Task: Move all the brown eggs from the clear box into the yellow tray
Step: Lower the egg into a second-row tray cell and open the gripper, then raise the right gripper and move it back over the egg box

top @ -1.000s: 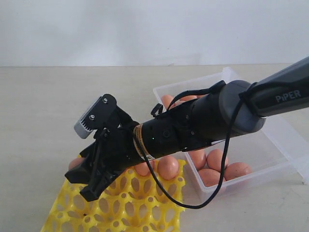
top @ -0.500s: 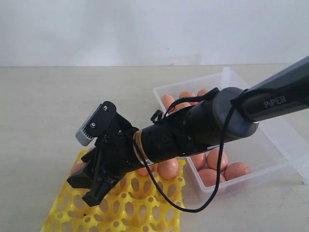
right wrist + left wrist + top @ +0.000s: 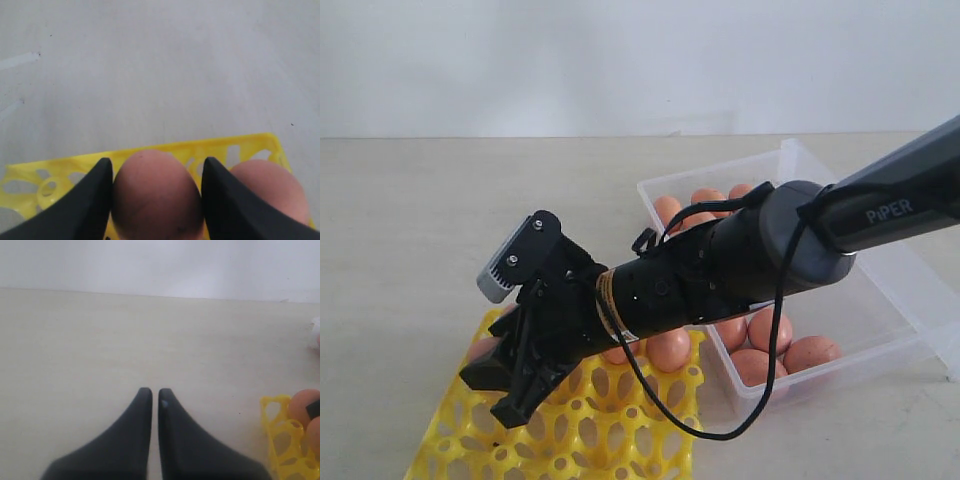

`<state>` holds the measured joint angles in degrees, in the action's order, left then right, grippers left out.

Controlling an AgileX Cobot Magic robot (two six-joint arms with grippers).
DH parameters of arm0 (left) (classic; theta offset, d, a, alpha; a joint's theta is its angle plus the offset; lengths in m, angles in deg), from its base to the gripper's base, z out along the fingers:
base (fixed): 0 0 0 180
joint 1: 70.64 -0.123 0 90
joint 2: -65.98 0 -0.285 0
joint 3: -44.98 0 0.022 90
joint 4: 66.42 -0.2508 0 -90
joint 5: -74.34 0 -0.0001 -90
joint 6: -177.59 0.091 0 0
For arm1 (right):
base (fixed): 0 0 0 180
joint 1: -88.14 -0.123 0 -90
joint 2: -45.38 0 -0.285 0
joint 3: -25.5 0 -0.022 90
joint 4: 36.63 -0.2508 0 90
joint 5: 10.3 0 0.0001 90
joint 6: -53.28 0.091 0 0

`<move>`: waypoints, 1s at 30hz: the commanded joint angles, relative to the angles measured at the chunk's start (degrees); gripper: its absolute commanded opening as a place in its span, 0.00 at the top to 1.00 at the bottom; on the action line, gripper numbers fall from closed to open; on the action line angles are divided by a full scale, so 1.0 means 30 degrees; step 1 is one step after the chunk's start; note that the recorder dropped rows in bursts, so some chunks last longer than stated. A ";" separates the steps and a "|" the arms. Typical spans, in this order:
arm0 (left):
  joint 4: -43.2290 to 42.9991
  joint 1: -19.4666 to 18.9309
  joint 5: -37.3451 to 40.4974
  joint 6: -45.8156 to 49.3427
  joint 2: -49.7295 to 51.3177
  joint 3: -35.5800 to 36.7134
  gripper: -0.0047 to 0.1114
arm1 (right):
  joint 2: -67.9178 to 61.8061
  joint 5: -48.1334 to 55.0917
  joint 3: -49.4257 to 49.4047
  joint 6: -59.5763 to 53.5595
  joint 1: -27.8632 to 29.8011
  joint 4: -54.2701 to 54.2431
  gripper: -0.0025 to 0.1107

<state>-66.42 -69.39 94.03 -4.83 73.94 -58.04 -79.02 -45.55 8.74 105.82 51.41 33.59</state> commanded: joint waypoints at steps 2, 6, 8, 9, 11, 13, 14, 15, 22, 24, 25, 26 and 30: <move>0.0000 0.0011 -0.0118 0.0080 -0.0058 0.0077 0.92 | 0.0013 -0.0149 0.0087 -0.0133 0.0027 -0.0060 0.61; 0.0000 0.0011 -0.0118 0.0080 -0.0058 0.0077 0.92 | 0.0013 -0.0675 0.0087 0.0333 0.0027 -0.0060 0.58; 0.0000 0.0011 -0.0118 0.0080 -0.0058 0.0077 0.92 | 0.0013 -0.1086 0.0087 0.0369 0.0027 -0.0060 0.55; 0.0000 0.0011 -0.0118 0.0080 -0.0058 0.0077 0.92 | 0.0013 -0.1086 0.0087 0.0369 0.0027 -0.0177 0.52; 0.0000 0.0011 -0.0118 0.0080 -0.0058 0.0077 0.92 | 0.0013 -0.1086 0.0087 0.0369 0.0027 -0.0177 0.51; 0.0000 0.0011 -0.0118 0.0080 -0.0058 0.0077 0.92 | 0.0013 -0.1173 0.0087 0.0369 0.0027 -0.0225 0.51; 0.0000 0.0011 -0.0118 0.0080 -0.0058 0.0077 0.92 | 0.0053 -0.1441 0.0087 0.0417 0.0027 -0.0222 0.51; 0.0000 0.0011 -0.0118 0.0080 -0.0058 0.0077 0.92 | 0.0312 -0.1681 0.0087 0.0861 0.0061 -0.0222 0.51; 0.0000 0.0011 -0.0118 0.0080 -0.0058 0.0077 0.92 | 0.3577 0.2454 0.0087 0.1290 0.0061 -0.0222 0.52; 0.0000 0.0011 -0.0118 0.0080 -0.0058 0.0077 0.92 | 0.4774 0.5194 0.0087 0.1290 0.0061 -0.0222 0.52; 0.0000 0.0011 -0.0118 0.0080 -0.0058 0.0077 0.92 | 0.5432 0.6939 0.0087 0.1290 0.0061 -0.0222 0.52; 0.0000 0.0011 -0.0118 0.0080 -0.0058 0.0077 0.92 | 0.6059 0.8777 0.0087 0.1290 0.0061 -0.0222 0.52; 0.0000 0.0011 -0.0118 0.0080 -0.0058 0.0077 0.92 | 0.8049 1.6447 0.0087 0.1102 0.0061 -0.0057 0.52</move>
<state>-66.42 -69.39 94.03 -4.83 73.94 -58.04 -58.63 -11.36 8.74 109.42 51.41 33.34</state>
